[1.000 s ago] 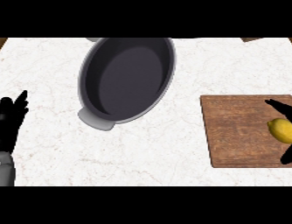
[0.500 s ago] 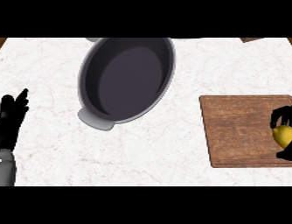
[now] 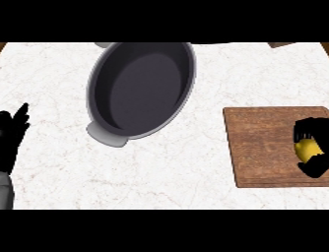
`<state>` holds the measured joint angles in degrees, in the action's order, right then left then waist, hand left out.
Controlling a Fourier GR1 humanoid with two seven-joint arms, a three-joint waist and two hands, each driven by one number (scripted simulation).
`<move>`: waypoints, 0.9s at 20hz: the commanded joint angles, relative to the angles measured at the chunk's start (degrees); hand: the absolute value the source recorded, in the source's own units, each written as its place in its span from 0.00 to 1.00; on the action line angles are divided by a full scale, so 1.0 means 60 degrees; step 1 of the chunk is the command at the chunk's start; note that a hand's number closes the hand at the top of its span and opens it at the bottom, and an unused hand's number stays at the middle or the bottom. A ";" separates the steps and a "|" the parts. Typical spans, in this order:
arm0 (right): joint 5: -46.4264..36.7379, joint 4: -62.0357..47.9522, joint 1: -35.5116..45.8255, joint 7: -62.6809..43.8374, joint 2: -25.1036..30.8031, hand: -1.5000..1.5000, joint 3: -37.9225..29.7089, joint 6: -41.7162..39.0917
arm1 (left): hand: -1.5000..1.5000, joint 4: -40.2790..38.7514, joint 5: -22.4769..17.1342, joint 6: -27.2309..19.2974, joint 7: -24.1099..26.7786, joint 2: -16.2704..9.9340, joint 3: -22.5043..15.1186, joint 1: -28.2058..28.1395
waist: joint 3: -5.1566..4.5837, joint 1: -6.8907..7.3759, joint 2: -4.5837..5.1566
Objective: Pick the lemon from the cutting board and place it in the pot
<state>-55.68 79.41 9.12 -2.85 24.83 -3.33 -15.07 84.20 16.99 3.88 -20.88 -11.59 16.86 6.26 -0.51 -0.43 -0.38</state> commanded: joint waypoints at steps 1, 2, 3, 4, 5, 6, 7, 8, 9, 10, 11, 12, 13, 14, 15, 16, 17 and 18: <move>-0.0406 0.1468 -0.0775 -0.2299 -0.1781 1.00 0.0467 0.0363 | 0.50 -0.0165 0.0020 -0.0097 0.0468 -0.0011 0.0089 -0.0309 | 0.0066 -0.0073 0.0006; -0.0585 0.1867 -0.1160 -0.2457 -0.1865 1.00 0.0488 0.0623 | 0.50 0.0170 -0.0049 -0.0049 -0.0400 -0.0045 0.0052 0.0232 | 0.0076 -0.0106 0.0002; -0.0739 0.2756 -0.1477 -0.2842 -0.1918 1.00 0.0626 0.0464 | 0.50 0.0003 0.0159 -0.0272 -0.0201 0.0232 -0.0149 0.0063 | 0.0071 -0.0146 -0.0002; -0.1024 0.3185 -0.1429 -0.3242 -0.1826 1.00 0.0604 0.0448 | 0.50 0.0046 0.0030 -0.0011 -0.0132 0.0040 -0.0121 0.0061 | 0.0073 -0.0084 0.0011; -0.1165 0.3852 -0.1702 -0.3521 -0.1815 1.00 0.0682 0.0296 | 0.50 0.0113 -0.0042 -0.0091 -0.0118 0.0094 -0.0027 -0.0069 | 0.0073 -0.0069 0.0010; -0.1675 0.3794 -0.1356 -0.3860 -0.2090 1.00 0.1011 0.0620 | 0.50 -0.0108 0.0038 -0.0063 -0.0123 -0.0110 0.0014 0.0164 | 0.0075 -0.0020 0.0032; -0.1608 0.4286 -0.1621 -0.3581 -0.1773 1.00 0.0738 0.0785 | 0.50 0.0146 0.0174 -0.0264 -0.0142 0.0242 -0.0237 -0.0037 | 0.0078 -0.0037 0.0023; -0.1565 0.4967 -0.1657 -0.3867 -0.1818 1.00 0.0698 0.0554 | 0.50 0.0190 -0.0261 0.0237 -0.0130 -0.0262 0.0155 -0.0045 | 0.0075 -0.0037 0.0010; -0.1470 0.5667 -0.1726 -0.3996 -0.1894 1.00 0.0654 0.0513 | 0.50 -0.0077 0.0182 -0.0375 0.0196 0.0280 -0.0169 -0.0125 | 0.0070 -0.0119 0.0005; -0.1471 0.5721 -0.1413 -0.4248 -0.2328 1.00 0.0813 0.0643 | 0.50 0.0704 -0.0117 0.0130 -0.0298 -0.0001 -0.0079 -0.0444 | 0.0080 0.0037 -0.0003; -0.1363 0.6524 -0.1611 -0.4090 -0.2351 1.00 0.0868 0.0806 | 0.50 0.0243 0.0056 -0.0194 -0.0451 0.0130 -0.0115 0.0120 | 0.0076 -0.0133 -0.0012; -0.1782 0.7055 -0.1508 -0.4318 -0.2627 1.00 0.1360 0.1052 | 0.50 0.0145 0.0065 -0.0182 0.0056 0.0194 -0.0123 -0.0342 | 0.0067 -0.0092 -0.0027; -0.1877 0.6815 -0.0878 -0.4163 -0.2312 1.00 0.1054 0.1179 | 0.50 0.0405 0.0202 -0.0359 -0.0003 0.0360 -0.0279 -0.0342 | 0.0077 0.0032 0.0009; -0.1804 0.7547 -0.1027 -0.3996 -0.2378 1.00 0.1186 0.1385 | 0.50 0.0367 0.0176 -0.0272 -0.0120 0.0248 -0.0207 -0.0375 | 0.0077 -0.0034 -0.0020; -0.1500 0.7993 -0.0847 -0.4060 -0.2586 1.00 0.1211 0.1297 | 0.50 0.0077 0.0053 -0.0196 -0.0021 0.0174 -0.0118 -0.0173 | 0.0074 -0.0071 -0.0004; -0.1483 0.8163 -0.0749 -0.3937 -0.2821 1.00 0.1504 0.1571 | 0.50 0.0138 0.0252 -0.0458 -0.0060 0.0387 -0.0252 -0.0219 | 0.0078 -0.0030 0.0004; -0.1470 0.8571 -0.0816 -0.3943 -0.3123 1.00 0.1771 0.1854 | 0.50 0.0337 0.0101 -0.0139 -0.0197 0.0145 -0.0178 -0.0307 | 0.0083 0.0000 -0.0019; -0.1803 0.8855 -0.0120 -0.4312 -0.3027 1.00 0.1981 0.1409 | 0.50 0.0295 0.0046 -0.0106 -0.0268 0.0092 -0.0156 -0.0066 | 0.0072 0.0051 0.0003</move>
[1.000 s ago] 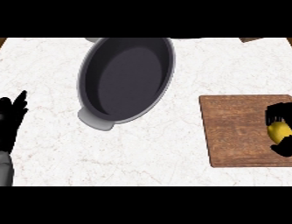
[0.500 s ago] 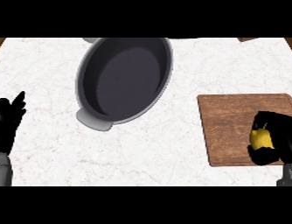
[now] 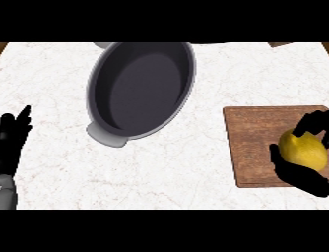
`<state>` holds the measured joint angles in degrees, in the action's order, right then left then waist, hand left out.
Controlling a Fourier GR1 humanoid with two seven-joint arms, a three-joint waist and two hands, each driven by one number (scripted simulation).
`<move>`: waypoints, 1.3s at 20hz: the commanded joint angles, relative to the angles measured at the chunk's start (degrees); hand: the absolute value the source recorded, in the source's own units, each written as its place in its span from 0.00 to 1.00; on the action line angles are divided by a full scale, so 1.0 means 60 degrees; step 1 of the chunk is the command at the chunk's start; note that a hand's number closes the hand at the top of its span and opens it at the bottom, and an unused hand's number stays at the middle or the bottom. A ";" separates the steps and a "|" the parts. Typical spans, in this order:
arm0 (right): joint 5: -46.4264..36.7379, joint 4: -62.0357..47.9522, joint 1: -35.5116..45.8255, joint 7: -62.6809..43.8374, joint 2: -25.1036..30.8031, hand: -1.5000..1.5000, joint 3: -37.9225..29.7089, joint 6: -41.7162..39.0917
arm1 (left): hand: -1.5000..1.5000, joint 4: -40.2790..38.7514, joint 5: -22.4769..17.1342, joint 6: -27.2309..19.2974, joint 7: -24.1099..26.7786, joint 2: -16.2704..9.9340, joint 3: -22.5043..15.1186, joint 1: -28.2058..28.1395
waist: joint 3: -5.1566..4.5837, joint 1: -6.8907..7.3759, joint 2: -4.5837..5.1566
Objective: Pick the lemon from the cutting board and place it in the pot
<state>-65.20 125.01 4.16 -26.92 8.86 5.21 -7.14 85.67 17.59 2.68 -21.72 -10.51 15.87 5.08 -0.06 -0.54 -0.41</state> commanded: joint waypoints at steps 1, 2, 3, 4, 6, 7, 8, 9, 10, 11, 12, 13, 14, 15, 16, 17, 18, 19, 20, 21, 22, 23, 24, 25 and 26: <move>-0.0105 0.1652 0.0949 -0.0453 -0.0321 1.00 0.0300 -0.0033 | 0.50 0.0015 0.0134 -0.0104 -0.0155 0.0081 -0.0153 0.0198 | -0.0001 0.0027 0.0017; -0.0191 0.1727 0.1551 -0.0700 -0.0332 1.00 0.0436 -0.0368 | 0.50 -0.0221 -0.0076 0.0122 -0.0231 -0.0092 -0.0025 0.0440 | -0.0006 0.0064 0.0037; -0.0615 0.2192 0.1379 -0.0929 -0.0425 1.00 0.0944 -0.0527 | 0.50 -0.0228 0.0195 -0.0115 -0.0122 -0.0006 -0.0148 0.0330 | -0.0004 0.0048 0.0035; -0.0570 0.2229 0.1922 -0.1198 -0.0287 1.00 0.0797 -0.1109 | 0.50 -0.0432 0.0131 -0.0202 0.0508 0.0073 -0.0091 0.0043 | -0.0005 0.0087 0.0048; -0.1110 0.1864 0.3205 -0.1910 -0.0469 1.00 0.1067 -0.1661 | 0.50 0.0214 0.0043 0.0068 -0.0233 -0.0096 -0.0138 0.0099 | -0.0002 0.0155 0.0048; -0.0879 0.2039 0.3385 -0.2039 -0.0560 1.00 0.1237 -0.2096 | 0.50 -0.0006 0.0190 -0.0118 -0.0216 0.0119 -0.0341 0.0287 | -0.0001 0.0114 0.0051; -0.0632 0.1536 0.4613 -0.2461 -0.0756 1.00 0.1082 -0.2593 | 0.50 -0.0379 -0.0076 0.0003 0.0129 -0.0165 0.0030 0.0461 | -0.0012 0.0155 0.0055; -0.0969 0.1651 0.4613 -0.2899 -0.1131 1.00 0.1966 -0.2932 | 0.50 -0.0300 -0.0116 0.0102 0.0046 -0.0256 0.0067 0.0378 | -0.0012 0.0149 0.0039; -0.0616 0.0156 0.5721 -0.2715 -0.1259 1.00 0.1122 -0.2559 | 0.50 -0.0141 0.0098 -0.0029 0.0245 0.0055 -0.0278 0.0108 | -0.0010 0.0242 0.0066; -0.1086 0.0936 0.5468 -0.3456 -0.1440 1.00 0.2246 -0.3165 | 0.50 -0.0301 -0.0071 0.0093 0.0016 -0.0072 -0.0138 0.0332 | -0.0007 0.0143 0.0040; -0.0255 0.0225 0.6802 -0.3540 -0.1448 1.00 0.1055 -0.3739 | 0.50 -0.0190 0.0069 0.0006 0.0128 -0.0125 -0.0124 0.0121 | -0.0013 0.0213 0.0041; -0.0061 -0.0223 0.6835 -0.3828 -0.1454 1.00 0.1480 -0.3358 | 0.50 -0.0387 0.0019 -0.0051 0.0106 -0.0028 -0.0151 0.0378 | -0.0007 0.0191 0.0055; -0.0053 -0.0658 0.7396 -0.4479 -0.1459 1.00 0.1599 -0.3310 | 0.50 -0.0233 0.0239 -0.0315 0.0109 0.0220 -0.0360 0.0312 | -0.0008 0.0214 0.0049; 0.0358 -0.0892 0.7781 -0.4410 -0.1463 1.00 0.1071 -0.3400 | 0.50 -0.0213 0.0013 0.0052 -0.0049 -0.0127 -0.0163 0.0304 | -0.0003 0.0201 0.0051; 0.0554 -0.1388 0.8108 -0.4813 -0.1466 1.00 0.1180 -0.3263 | 0.50 -0.0163 0.0124 -0.0057 0.0142 0.0004 -0.0323 0.0304 | -0.0004 0.0223 0.0053; 0.0756 -0.2102 0.8685 -0.4764 -0.1468 1.00 0.0801 -0.3210 | 0.50 -0.0868 -0.0129 0.0113 0.0731 -0.0306 0.0058 0.0322 | -0.0013 0.0253 0.0080; 0.0755 -0.2366 0.8752 -0.5310 -0.1470 1.00 0.1320 -0.2832 | 0.50 -0.0338 -0.0187 0.0153 0.0166 -0.0250 -0.0005 0.0388 | -0.0005 0.0265 0.0058; 0.0857 -0.3376 0.9022 -0.5262 -0.1471 1.00 0.1266 -0.2111 | 0.50 -0.0590 -0.0104 0.0123 0.0174 -0.0307 -0.0024 0.0639 | -0.0010 0.0353 0.0098; 0.0980 -0.3678 0.8841 -0.4567 -0.1472 1.00 0.0800 -0.1955 | 0.50 -0.0827 -0.0003 -0.0110 0.0727 -0.0072 -0.0086 0.0258 | -0.0004 0.0270 0.0101; 0.0958 -0.4337 0.9002 -0.4280 -0.1473 1.00 0.0562 -0.1612 | 0.50 -0.0940 -0.0074 0.0015 0.0395 -0.0263 -0.0017 0.0722 | -0.0002 0.0260 0.0115; 0.1116 -0.4796 0.9580 -0.4840 -0.1474 1.00 0.0900 -0.1433 | 0.50 -0.0285 0.0092 -0.0177 0.0028 0.0139 -0.0339 0.0379 | 0.0000 0.0339 0.0088; 0.1484 -0.5246 1.0098 -0.4893 -0.1475 1.00 0.0718 -0.1589 | 0.50 -0.0329 -0.0102 0.0116 -0.0131 -0.0266 -0.0101 0.0646 | -0.0001 0.0349 0.0088; 0.1641 -0.5753 0.9974 -0.4686 -0.1475 1.00 0.0820 -0.1127 | 0.50 -0.0043 0.0045 0.0040 -0.0158 -0.0077 -0.0311 0.0315 | 0.0001 0.0387 0.0093; 0.1559 -0.5953 0.9539 -0.4714 -0.1475 1.00 0.1234 -0.0785 | 0.50 -0.0179 -0.0131 0.0148 0.0091 -0.0078 -0.0241 0.0235 | 0.0001 0.0334 0.0093; 0.1667 -0.6502 0.9893 -0.4344 -0.1476 1.00 0.0774 -0.0670 | 0.50 -0.0838 0.0104 -0.0219 0.0457 -0.0019 -0.0264 0.0744 | -0.0002 0.0260 0.0116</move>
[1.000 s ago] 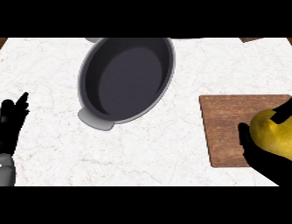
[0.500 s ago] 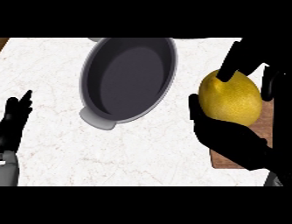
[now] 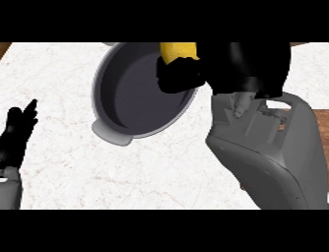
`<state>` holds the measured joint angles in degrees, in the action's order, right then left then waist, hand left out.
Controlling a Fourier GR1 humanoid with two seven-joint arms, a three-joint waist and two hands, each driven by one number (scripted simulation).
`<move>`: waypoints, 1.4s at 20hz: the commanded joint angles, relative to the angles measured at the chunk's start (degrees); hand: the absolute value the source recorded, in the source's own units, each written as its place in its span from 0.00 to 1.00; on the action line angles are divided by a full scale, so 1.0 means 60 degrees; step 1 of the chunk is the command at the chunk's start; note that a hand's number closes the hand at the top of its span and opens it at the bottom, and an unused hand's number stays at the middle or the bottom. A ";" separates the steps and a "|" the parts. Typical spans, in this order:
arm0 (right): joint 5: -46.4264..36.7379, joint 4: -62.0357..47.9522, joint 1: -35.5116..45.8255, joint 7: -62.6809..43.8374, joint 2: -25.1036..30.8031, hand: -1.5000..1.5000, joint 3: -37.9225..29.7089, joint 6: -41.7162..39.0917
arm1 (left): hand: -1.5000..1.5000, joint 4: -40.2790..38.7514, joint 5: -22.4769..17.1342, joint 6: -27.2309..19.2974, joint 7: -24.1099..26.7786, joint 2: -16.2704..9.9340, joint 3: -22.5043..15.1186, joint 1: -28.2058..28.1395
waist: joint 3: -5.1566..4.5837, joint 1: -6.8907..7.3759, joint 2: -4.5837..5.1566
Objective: Pick the lemon from the cutting board and place it in the pot
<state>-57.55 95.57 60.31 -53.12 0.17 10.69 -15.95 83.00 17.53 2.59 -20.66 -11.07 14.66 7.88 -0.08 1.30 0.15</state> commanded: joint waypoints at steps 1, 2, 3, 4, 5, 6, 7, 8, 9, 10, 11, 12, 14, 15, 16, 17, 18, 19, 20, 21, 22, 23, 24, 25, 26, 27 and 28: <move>0.0550 -0.1870 0.0380 0.0023 -0.0026 1.00 0.0268 0.1019 | 0.50 -0.0094 0.0002 -0.0093 -0.0309 0.0062 -0.0057 0.0415 | 0.0005 -0.0029 0.0011; 0.0788 -0.2346 0.0260 0.0110 -0.0026 1.00 0.0389 0.1223 | 0.50 -0.0636 -0.0228 0.0142 0.0212 -0.0290 0.0292 0.0341 | -0.0001 0.0019 0.0041; 0.1066 -0.2709 0.0750 -0.0297 -0.0027 1.00 0.0608 0.1573 | 0.50 -0.0445 -0.0129 0.0163 0.0163 -0.0191 0.0092 0.0182 | 0.0001 0.0039 0.0016; 0.1394 -0.3219 0.1315 -0.0028 -0.0027 1.00 -0.0037 0.1139 | 0.50 0.0289 -0.0350 0.0365 0.0128 -0.0195 0.0144 -0.0388 | 0.0003 0.0143 0.0004; 0.1362 -0.3404 0.0584 0.0050 -0.0027 1.00 0.0780 0.1732 | 0.50 -0.0204 -0.0209 0.0230 -0.0252 -0.0391 0.0240 0.0350 | 0.0004 0.0040 0.0022; 0.1582 -0.4087 0.0629 0.0028 -0.0027 1.00 0.0657 0.2586 | 0.50 -0.0102 0.0017 0.0009 0.0135 -0.0066 -0.0080 0.0179 | 0.0001 0.0155 0.0057; 0.1921 -0.3262 -0.0083 0.0188 -0.0027 1.00 0.0208 0.2585 | 0.50 -0.0317 -0.0074 0.0027 0.0089 -0.0087 0.0056 0.0092 | 0.0010 -0.0017 0.0024; 0.2252 -0.4051 0.0132 -0.0207 -0.0027 1.00 0.0719 0.2782 | 0.50 0.0141 -0.0044 -0.0075 -0.0224 0.0100 -0.0093 0.0138 | 0.0008 0.0116 0.0025; 0.2801 -0.4170 0.0502 -0.0347 -0.0027 0.00 0.0548 0.2925 | 0.50 0.0041 -0.0340 0.0372 0.0114 -0.0223 0.0110 -0.0156 | 0.0005 0.0160 0.0020; 0.2911 -0.4687 0.0291 -0.0090 -0.0027 0.00 0.0982 0.3307 | 0.50 0.0153 -0.0129 0.0104 0.0261 0.0091 -0.0105 -0.0436 | 0.0005 0.0190 0.0032; 0.3002 -0.5130 0.0045 0.0551 -0.0027 0.00 0.0900 0.3961 | 0.50 -0.0028 -0.0161 0.0106 -0.0025 -0.0102 0.0034 0.0063 | 0.0007 0.0156 0.0061; 0.3227 -0.5667 0.0614 0.0792 -0.0027 0.00 0.0785 0.4183 | 0.50 0.0132 0.0045 -0.0098 -0.0110 0.0182 -0.0246 0.0034 | 0.0007 0.0143 0.0050; 0.3627 -0.5997 0.0432 0.1466 -0.0027 0.00 0.0839 0.5031 | 0.50 0.0524 0.0086 -0.0050 -0.0564 0.0048 -0.0251 0.0140 | 0.0013 0.0175 0.0052; 0.4015 -0.5742 0.0693 0.1292 -0.0027 0.00 0.0807 0.5536 | 0.50 0.0424 -0.0219 0.0288 -0.0021 -0.0008 -0.0170 -0.0277 | 0.0009 0.0292 0.0056; 0.4234 -0.5721 0.0719 0.1471 -0.0027 0.00 0.0584 0.5897 | 0.50 0.0057 -0.0198 0.0183 -0.0044 -0.0127 -0.0003 0.0035 | 0.0008 0.0226 0.0071; 0.4425 -0.5891 0.0703 0.1805 -0.0027 0.00 0.0474 0.6260 | 0.50 0.0186 0.0024 -0.0028 -0.0071 0.0043 -0.0179 -0.0050 | 0.0010 0.0215 0.0071; 0.4458 -0.5909 0.0525 0.1882 -0.0027 0.00 0.0725 0.7040 | 0.50 0.0426 0.0140 -0.0078 -0.0128 0.0221 -0.0419 -0.0102 | 0.0012 0.0259 0.0066; 0.4674 -0.5678 0.0671 0.1968 -0.0027 0.00 0.0608 0.7346 | 0.50 -0.0528 0.0074 -0.0181 0.0158 0.0038 -0.0083 0.0319 | 0.0004 0.0145 0.0097; 0.4660 -0.5678 0.0806 0.2347 -0.0028 0.00 0.0080 0.7504 | 0.50 -0.0038 -0.0169 0.0180 -0.0347 -0.0285 0.0061 0.0464 | 0.0015 0.0129 0.0069; 0.4643 -0.5546 0.0187 0.2872 -0.0028 0.00 -0.0008 0.8212 | 0.50 0.0041 0.0056 -0.0084 -0.0009 0.0102 -0.0215 -0.0013 | 0.0019 0.0108 0.0071; 0.4669 -0.5335 0.0295 0.2617 -0.0028 0.00 -0.0171 0.8408 | 0.50 0.0295 -0.0092 0.0166 -0.0466 -0.0035 -0.0176 0.0066 | 0.0022 0.0041 0.0015; 0.4573 -0.5508 0.0517 0.2842 -0.0028 0.00 -0.0645 0.8568 | 0.50 0.0062 -0.0067 -0.0027 -0.0461 -0.0082 0.0002 0.0238 | 0.0018 -0.0027 0.0034; 0.4745 -0.5732 0.0527 0.3042 -0.0028 0.00 -0.0696 0.8856 | 0.50 -0.0020 0.0113 -0.0166 -0.0339 0.0011 -0.0146 0.0283 | 0.0015 -0.0018 0.0042; 0.4742 -0.5267 0.0182 0.2951 -0.0028 0.00 -0.0558 0.8995 | 0.50 -0.0035 -0.0176 0.0046 0.0231 -0.0033 0.0020 -0.0305 | 0.0012 -0.0066 -0.0005; 0.4449 -0.4873 -0.0287 0.2869 -0.0028 0.00 -0.0269 0.9386 | 0.50 0.0043 -0.0278 0.0126 -0.0090 -0.0126 0.0120 -0.0169 | 0.0014 -0.0143 -0.0034; 0.4368 -0.4486 -0.0506 0.2884 0.0041 0.00 -0.0550 0.9174 | 0.50 0.0146 -0.0227 0.0048 -0.0137 -0.0102 0.0131 -0.0329 | 0.0016 -0.0212 -0.0051; 0.4528 -0.3735 -0.1079 0.3108 0.0185 0.00 -0.0487 0.9095 | 0.50 0.0267 -0.0232 0.0181 -0.0596 -0.0287 0.0135 0.0032 | 0.0022 -0.0303 -0.0071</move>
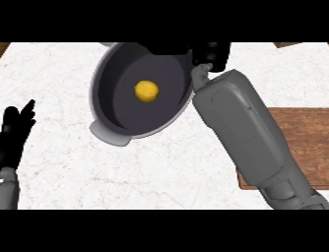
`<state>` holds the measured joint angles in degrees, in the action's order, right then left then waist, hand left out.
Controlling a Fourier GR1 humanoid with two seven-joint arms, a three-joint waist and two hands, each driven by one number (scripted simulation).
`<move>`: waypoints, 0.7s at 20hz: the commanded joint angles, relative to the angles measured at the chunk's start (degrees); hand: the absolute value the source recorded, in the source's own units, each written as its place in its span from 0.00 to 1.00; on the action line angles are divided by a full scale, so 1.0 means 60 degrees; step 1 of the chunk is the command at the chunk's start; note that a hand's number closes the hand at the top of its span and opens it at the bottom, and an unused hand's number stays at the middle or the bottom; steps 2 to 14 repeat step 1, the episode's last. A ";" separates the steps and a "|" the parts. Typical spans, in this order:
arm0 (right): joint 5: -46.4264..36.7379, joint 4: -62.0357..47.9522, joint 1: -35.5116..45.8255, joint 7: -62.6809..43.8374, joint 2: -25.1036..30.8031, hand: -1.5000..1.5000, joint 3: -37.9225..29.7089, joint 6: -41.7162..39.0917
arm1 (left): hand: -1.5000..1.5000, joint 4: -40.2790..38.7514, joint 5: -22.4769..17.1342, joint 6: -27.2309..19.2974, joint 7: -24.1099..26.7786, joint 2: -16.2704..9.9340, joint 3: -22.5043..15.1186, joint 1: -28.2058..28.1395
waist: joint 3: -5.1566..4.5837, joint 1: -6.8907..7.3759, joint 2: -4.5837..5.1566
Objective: Pick the lemon from the cutting board and place it in the pot
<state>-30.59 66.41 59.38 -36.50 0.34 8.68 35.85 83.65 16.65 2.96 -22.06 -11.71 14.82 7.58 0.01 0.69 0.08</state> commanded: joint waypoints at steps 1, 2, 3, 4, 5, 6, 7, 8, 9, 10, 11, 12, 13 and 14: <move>0.0111 0.0827 -0.0659 0.0138 0.0298 0.00 -0.0503 0.0306 | 0.50 -0.0181 -0.0173 -0.0027 0.0370 -0.0135 0.0270 -0.0122 | -0.0002 -0.0127 -0.0028; 0.0111 0.0827 -0.0659 0.0138 0.0298 0.00 -0.0503 0.0306 | 0.50 -0.0181 -0.0173 -0.0027 0.0370 -0.0135 0.0270 -0.0122 | -0.0002 -0.0127 -0.0028; 0.0111 0.0827 -0.0659 0.0138 0.0298 0.00 -0.0503 0.0306 | 0.50 -0.0181 -0.0173 -0.0027 0.0370 -0.0135 0.0270 -0.0122 | -0.0002 -0.0127 -0.0028; 0.0111 0.0827 -0.0659 0.0138 0.0298 0.00 -0.0503 0.0306 | 0.50 -0.0181 -0.0173 -0.0027 0.0370 -0.0135 0.0270 -0.0122 | -0.0002 -0.0127 -0.0028; 0.0111 0.0827 -0.0659 0.0138 0.0298 0.00 -0.0503 0.0306 | 0.50 -0.0181 -0.0173 -0.0027 0.0370 -0.0135 0.0270 -0.0122 | -0.0002 -0.0127 -0.0028; 0.0111 0.0827 -0.0659 0.0138 0.0298 0.00 -0.0503 0.0306 | 0.50 -0.0181 -0.0173 -0.0027 0.0370 -0.0135 0.0270 -0.0122 | -0.0002 -0.0127 -0.0028; 0.0111 0.0827 -0.0659 0.0138 0.0298 0.00 -0.0503 0.0306 | 0.50 -0.0181 -0.0173 -0.0027 0.0370 -0.0135 0.0270 -0.0122 | -0.0002 -0.0127 -0.0028; 0.0111 0.0827 -0.0659 0.0138 0.0298 0.00 -0.0503 0.0306 | 0.50 -0.0181 -0.0173 -0.0027 0.0370 -0.0135 0.0270 -0.0122 | -0.0002 -0.0127 -0.0028; 0.0111 0.0827 -0.0659 0.0138 0.0298 0.00 -0.0503 0.0306 | 0.50 -0.0181 -0.0173 -0.0027 0.0370 -0.0135 0.0270 -0.0122 | -0.0002 -0.0127 -0.0028; 0.0111 0.0827 -0.0659 0.0138 0.0298 0.00 -0.0503 0.0306 | 0.50 -0.0181 -0.0173 -0.0027 0.0370 -0.0135 0.0270 -0.0122 | -0.0002 -0.0127 -0.0028; 0.0111 0.0827 -0.0659 0.0138 0.0298 0.00 -0.0503 0.0306 | 0.50 -0.0181 -0.0173 -0.0027 0.0370 -0.0135 0.0270 -0.0122 | -0.0002 -0.0127 -0.0028; 0.0111 0.0827 -0.0659 0.0138 0.0298 0.00 -0.0503 0.0306 | 0.50 -0.0181 -0.0173 -0.0027 0.0370 -0.0135 0.0270 -0.0122 | -0.0002 -0.0127 -0.0028; 0.0111 0.0827 -0.0659 0.0138 0.0298 0.00 -0.0503 0.0306 | 0.50 -0.0181 -0.0173 -0.0027 0.0370 -0.0135 0.0270 -0.0122 | -0.0002 -0.0127 -0.0028; 0.0111 0.0827 -0.0659 0.0138 0.0298 0.00 -0.0503 0.0306 | 0.50 -0.0181 -0.0173 -0.0027 0.0370 -0.0135 0.0270 -0.0122 | -0.0002 -0.0127 -0.0028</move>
